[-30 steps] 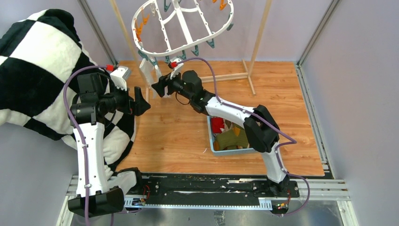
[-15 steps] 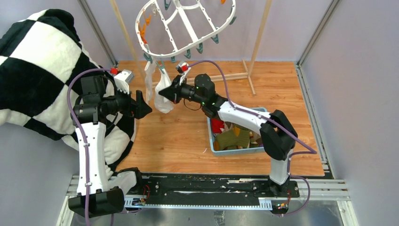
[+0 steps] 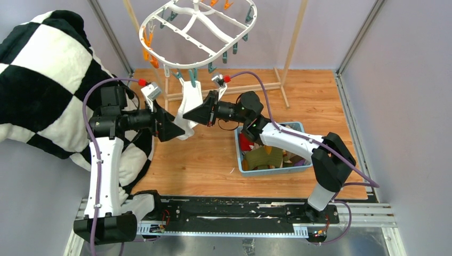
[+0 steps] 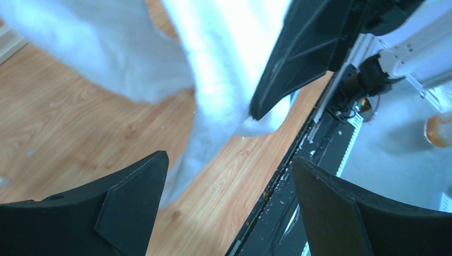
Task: Remove the socks clipped to the hanger
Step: Remove the sock from the hanger.
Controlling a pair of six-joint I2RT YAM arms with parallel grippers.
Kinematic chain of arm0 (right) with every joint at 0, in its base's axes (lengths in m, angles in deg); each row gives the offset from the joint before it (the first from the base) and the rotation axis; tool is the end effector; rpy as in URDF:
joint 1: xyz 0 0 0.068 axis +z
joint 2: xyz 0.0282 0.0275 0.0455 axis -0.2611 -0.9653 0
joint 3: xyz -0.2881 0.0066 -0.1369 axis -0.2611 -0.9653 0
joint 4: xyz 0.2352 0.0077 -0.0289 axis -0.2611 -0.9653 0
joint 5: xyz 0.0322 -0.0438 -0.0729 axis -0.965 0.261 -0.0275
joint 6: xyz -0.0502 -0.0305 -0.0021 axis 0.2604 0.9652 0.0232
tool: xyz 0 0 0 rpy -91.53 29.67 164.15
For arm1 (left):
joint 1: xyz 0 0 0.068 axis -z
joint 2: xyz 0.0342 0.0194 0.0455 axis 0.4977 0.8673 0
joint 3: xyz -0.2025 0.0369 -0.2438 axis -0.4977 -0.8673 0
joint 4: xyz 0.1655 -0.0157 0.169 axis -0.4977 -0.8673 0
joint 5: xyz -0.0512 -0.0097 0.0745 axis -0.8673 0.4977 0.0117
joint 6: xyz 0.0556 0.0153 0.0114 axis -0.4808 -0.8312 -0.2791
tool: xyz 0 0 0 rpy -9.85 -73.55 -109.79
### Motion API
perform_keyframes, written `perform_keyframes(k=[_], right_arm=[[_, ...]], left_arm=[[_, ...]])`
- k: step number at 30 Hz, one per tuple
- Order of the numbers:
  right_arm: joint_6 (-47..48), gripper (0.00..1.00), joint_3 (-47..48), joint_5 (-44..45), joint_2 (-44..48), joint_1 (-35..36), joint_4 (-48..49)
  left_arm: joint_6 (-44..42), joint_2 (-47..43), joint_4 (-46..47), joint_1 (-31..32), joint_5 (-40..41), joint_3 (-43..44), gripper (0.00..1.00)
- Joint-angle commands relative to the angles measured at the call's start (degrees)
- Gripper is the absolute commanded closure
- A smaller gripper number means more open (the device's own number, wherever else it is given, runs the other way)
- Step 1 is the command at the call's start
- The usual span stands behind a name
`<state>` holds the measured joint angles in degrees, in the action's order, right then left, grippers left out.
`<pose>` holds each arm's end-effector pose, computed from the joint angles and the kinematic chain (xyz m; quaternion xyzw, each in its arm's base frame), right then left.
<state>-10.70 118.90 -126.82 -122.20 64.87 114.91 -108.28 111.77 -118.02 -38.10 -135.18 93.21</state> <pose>0.2224 0.3033 0.4237 -0.3211 0.4920 0.6796 0.4394 0.1310 -0.0189 0.4267 0.2702 0.7764 -0.3827 0.4215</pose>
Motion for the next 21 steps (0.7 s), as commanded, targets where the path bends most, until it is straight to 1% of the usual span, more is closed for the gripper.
perform_keyframes(k=[1,4,8,11,12,13,14,15,16,18,20,21], right_arm=[[-7.6,0.98,-1.3,-5.4,1.7,-0.2,5.8],[-8.9,0.97,-1.5,-5.8,1.9,-0.2,6.3],[-10.1,0.93,-1.6,-5.5,2.2,-0.2,6.2],[-11.6,0.89,-1.4,-4.4,2.6,-0.8,4.8],[-12.8,0.9,-1.2,-3.4,2.8,-1.3,3.8],[-14.3,0.91,-1.1,-2.4,2.8,-1.9,2.9],[-16.2,0.91,-0.9,-1.8,2.6,-2.6,2.8],[-17.5,0.87,-0.7,-1.7,2.5,-3.0,3.5],[-17.9,0.8,-0.4,-1.4,2.5,-3.3,3.4],[-16.2,0.71,0.1,-0.3,3.1,-3.3,1.3],[-13.4,0.59,0.3,1.4,4.0,-3.3,-2.1],[-12.2,0.48,0.1,3.0,4.6,-3.2,-4.1]], left_arm=[[-3.8,1.6,-0.3,4.2,-3.7,-0.5,0.09],[-4.2,3.1,-0.3,5.6,-4.5,0.1,0.15],[-4.9,3.3,-0.3,5.7,-6.2,0.0,0.29],[-5.0,2.6,-0.3,5.7,-6.3,-0.8,0.47],[-5.2,2.3,-0.3,5.7,-6.3,-1.0,0.56],[-5.4,1.9,-0.3,5.7,-6.4,-1.5,0.69],[-5.5,1.6,-0.3,5.6,-6.5,-1.9,0.77],[-5.5,1.3,-0.4,5.7,-6.5,-2.2,0.84],[-5.5,1.1,-0.4,5.8,-6.5,-2.5,0.88],[-5.3,0.7,-0.4,5.8,-6.6,-2.9,0.96],[-5.0,0.4,-0.4,5.8,-6.6,-2.9,1.0],[-4.7,0.1,-0.4,5.8,-6.6,-2.9,1.0]])
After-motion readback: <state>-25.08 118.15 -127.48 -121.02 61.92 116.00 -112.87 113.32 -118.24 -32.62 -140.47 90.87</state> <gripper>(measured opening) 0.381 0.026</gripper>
